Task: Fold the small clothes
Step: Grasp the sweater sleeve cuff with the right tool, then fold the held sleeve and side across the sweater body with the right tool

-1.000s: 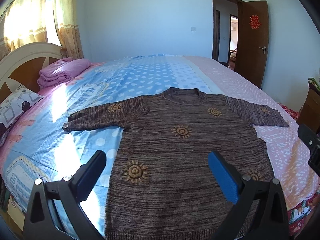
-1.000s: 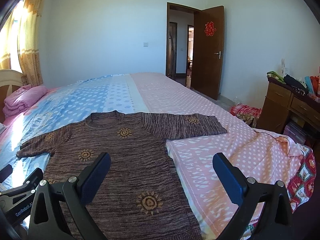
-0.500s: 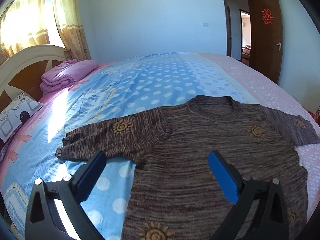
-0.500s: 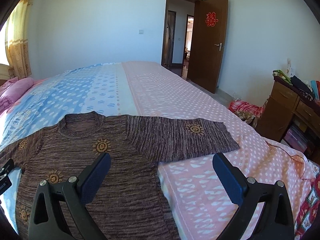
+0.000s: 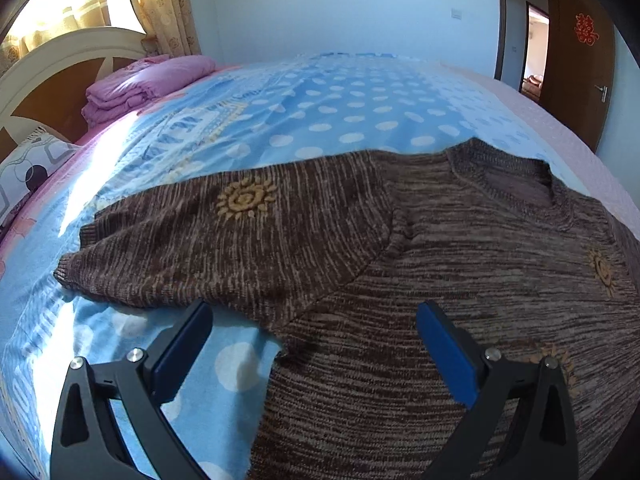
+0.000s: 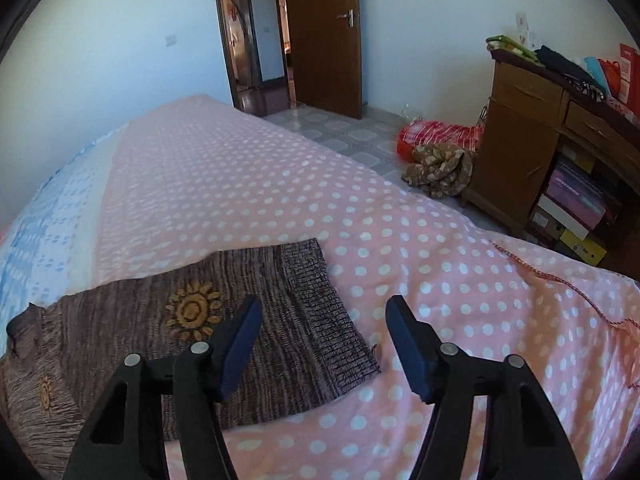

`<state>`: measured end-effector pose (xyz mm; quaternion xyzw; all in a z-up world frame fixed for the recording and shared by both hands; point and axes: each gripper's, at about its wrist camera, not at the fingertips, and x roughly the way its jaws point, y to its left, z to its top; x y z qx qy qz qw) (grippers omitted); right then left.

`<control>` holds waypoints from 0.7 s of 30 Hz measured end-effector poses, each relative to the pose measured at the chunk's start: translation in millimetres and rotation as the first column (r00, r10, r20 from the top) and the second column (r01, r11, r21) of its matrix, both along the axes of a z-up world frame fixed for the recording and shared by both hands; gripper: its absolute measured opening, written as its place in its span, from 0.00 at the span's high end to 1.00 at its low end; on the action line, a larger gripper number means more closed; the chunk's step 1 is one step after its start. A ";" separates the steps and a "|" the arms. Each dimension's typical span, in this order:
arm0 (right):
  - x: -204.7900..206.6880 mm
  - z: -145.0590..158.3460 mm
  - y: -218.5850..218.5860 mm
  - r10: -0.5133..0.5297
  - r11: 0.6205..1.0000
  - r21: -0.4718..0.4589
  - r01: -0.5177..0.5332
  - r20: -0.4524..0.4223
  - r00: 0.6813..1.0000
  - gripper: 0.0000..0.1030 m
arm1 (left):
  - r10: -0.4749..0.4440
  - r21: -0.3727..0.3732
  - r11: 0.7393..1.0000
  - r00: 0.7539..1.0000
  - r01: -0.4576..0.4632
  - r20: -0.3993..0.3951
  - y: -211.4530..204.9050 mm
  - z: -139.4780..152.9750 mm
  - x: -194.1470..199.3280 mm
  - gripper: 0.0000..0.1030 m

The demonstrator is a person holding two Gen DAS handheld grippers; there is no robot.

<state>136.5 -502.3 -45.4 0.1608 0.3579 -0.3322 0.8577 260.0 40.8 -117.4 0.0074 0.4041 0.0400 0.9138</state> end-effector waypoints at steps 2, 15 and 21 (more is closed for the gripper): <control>11.2 -12.2 -9.1 0.000 1.000 0.022 0.001 -0.033 0.999 0.44 | 0.004 -0.003 1.000 1.000 -0.004 0.001 0.4 -0.2 0.8 0.00; 40.2 -27.1 -10.2 0.072 0.994 0.085 -0.063 -0.111 0.991 0.92 | 0.010 -0.133 0.991 0.997 -0.021 -0.080 13.8 -14.1 9.1 0.00; 34.0 7.8 9.3 0.065 0.997 0.047 -0.063 -0.037 0.997 0.93 | 0.012 -0.121 0.992 0.998 -0.020 -0.069 10.6 -14.4 7.2 0.00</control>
